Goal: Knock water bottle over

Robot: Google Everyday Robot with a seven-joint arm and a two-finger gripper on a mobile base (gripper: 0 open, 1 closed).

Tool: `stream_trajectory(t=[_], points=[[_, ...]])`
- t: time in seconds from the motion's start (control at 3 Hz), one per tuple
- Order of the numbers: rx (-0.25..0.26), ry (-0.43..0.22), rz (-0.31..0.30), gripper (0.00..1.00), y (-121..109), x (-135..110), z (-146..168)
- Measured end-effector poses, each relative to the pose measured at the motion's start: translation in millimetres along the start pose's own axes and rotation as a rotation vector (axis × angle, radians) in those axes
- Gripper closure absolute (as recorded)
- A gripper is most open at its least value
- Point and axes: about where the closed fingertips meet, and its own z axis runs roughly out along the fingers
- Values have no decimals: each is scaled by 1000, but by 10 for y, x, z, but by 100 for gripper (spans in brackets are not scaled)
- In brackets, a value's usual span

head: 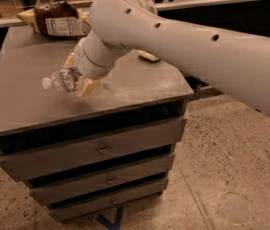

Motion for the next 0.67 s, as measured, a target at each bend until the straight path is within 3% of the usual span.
stream_trajectory(t=[0.33,0.67], points=[[-16,-2,15,0,1,9,6],[-26,-7,31,0,-1,17,11]])
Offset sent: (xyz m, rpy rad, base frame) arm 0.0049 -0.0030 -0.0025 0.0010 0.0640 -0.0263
